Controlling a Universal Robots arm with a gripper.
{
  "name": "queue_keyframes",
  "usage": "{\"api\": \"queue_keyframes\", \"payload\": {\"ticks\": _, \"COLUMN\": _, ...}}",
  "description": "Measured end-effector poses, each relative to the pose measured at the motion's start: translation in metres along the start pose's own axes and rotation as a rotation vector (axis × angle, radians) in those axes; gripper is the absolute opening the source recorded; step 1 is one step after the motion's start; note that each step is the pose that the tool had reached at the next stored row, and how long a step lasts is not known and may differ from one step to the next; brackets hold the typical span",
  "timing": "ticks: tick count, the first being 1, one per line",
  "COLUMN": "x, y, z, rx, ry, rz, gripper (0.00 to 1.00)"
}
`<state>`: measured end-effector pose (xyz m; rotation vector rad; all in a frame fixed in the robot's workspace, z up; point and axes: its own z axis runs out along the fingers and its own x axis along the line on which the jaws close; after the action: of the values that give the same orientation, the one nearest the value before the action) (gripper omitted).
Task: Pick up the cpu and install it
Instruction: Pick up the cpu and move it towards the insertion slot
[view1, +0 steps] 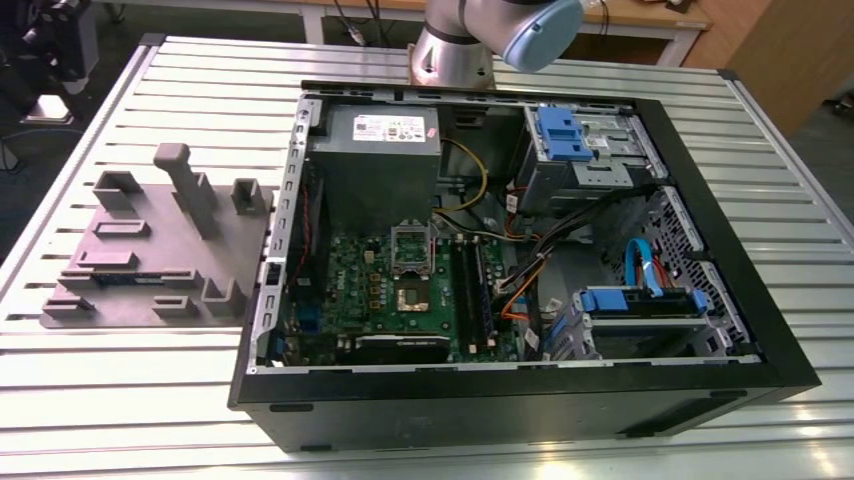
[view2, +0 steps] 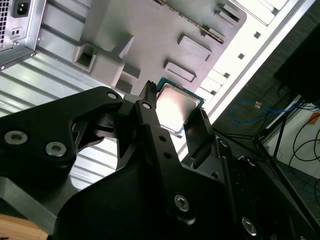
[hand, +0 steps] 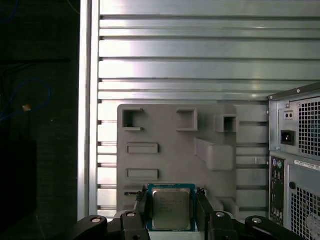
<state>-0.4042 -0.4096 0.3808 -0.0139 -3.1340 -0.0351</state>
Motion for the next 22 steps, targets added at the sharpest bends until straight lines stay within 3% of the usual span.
{"api": "queue_keyframes", "payload": {"ticks": 21, "x": -0.0047, "y": 0.0000, "z": 0.0000, "rx": 0.0000, "ry": 0.0000, "rz": 0.000, "gripper": 0.47}}
{"api": "queue_keyframes", "payload": {"ticks": 22, "x": -0.0073, "y": 0.0001, "z": 0.0000, "rx": 0.0000, "ry": 0.0000, "rz": 0.000, "gripper": 0.47}}
